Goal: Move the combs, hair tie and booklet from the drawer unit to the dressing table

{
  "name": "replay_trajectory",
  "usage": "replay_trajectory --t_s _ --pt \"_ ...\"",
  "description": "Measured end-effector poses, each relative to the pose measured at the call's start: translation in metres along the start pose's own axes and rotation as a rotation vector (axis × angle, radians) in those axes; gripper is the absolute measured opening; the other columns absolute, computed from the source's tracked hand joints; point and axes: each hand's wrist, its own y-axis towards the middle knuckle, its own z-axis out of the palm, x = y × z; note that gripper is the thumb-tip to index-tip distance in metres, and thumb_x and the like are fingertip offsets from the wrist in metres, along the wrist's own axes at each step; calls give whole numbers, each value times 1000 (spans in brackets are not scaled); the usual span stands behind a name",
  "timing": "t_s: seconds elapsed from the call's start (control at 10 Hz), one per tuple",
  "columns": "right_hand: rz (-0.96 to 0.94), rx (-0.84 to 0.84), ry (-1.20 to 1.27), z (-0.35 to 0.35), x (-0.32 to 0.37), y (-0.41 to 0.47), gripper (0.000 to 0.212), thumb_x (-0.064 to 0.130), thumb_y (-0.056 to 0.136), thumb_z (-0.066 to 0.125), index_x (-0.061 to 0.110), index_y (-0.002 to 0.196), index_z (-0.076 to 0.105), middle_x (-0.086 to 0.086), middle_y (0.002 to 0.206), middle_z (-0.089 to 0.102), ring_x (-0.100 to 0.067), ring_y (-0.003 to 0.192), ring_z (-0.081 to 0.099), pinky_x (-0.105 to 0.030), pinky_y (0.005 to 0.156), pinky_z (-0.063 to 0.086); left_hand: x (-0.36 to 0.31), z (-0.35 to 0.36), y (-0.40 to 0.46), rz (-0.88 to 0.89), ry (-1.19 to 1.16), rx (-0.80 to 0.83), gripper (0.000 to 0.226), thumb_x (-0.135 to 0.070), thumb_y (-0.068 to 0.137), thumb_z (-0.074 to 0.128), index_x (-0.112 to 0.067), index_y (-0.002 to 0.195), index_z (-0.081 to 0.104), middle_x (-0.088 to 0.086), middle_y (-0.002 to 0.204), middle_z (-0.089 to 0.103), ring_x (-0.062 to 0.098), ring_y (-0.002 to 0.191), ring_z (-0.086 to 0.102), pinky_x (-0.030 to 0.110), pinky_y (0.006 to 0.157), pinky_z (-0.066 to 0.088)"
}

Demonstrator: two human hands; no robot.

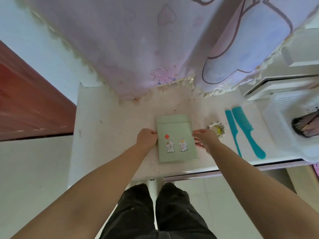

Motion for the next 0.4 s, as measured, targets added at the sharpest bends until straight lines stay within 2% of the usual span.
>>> replay_trajectory --t_s 0.1,0.2,0.3,0.4 --pt "10 -16 -56 2 0 7 23 0 87 57 -7 108 61 -18 93 65 -20 69 63 -23 53 49 0 -3 3 -29 -28 -23 21 -1 84 50 -1 73 68 28 89 71 30 70 66 40 77 59" --pt "-33 -56 -128 4 -3 8 18 -1 87 55 -5 101 64 -22 98 69 -33 84 68 -35 67 58 0 -7 1 46 93 -36 22 1 81 49 0 72 69 30 84 71 29 69 64 45 80 57" --pt "-85 -85 -244 8 -4 1 17 2 86 55 -2 98 66 -20 97 70 -36 88 69 -47 84 57 -6 -12 -3 113 243 -7 24 -2 80 48 2 73 71 25 81 71 29 72 63 40 80 54" --pt "-101 -80 -342 8 6 -8 27 13 89 55 0 111 63 -16 109 68 -35 90 68 -46 89 54 -1 -18 -7 193 441 4 31 -10 89 43 -7 109 66 13 113 66 28 104 59 34 90 46"
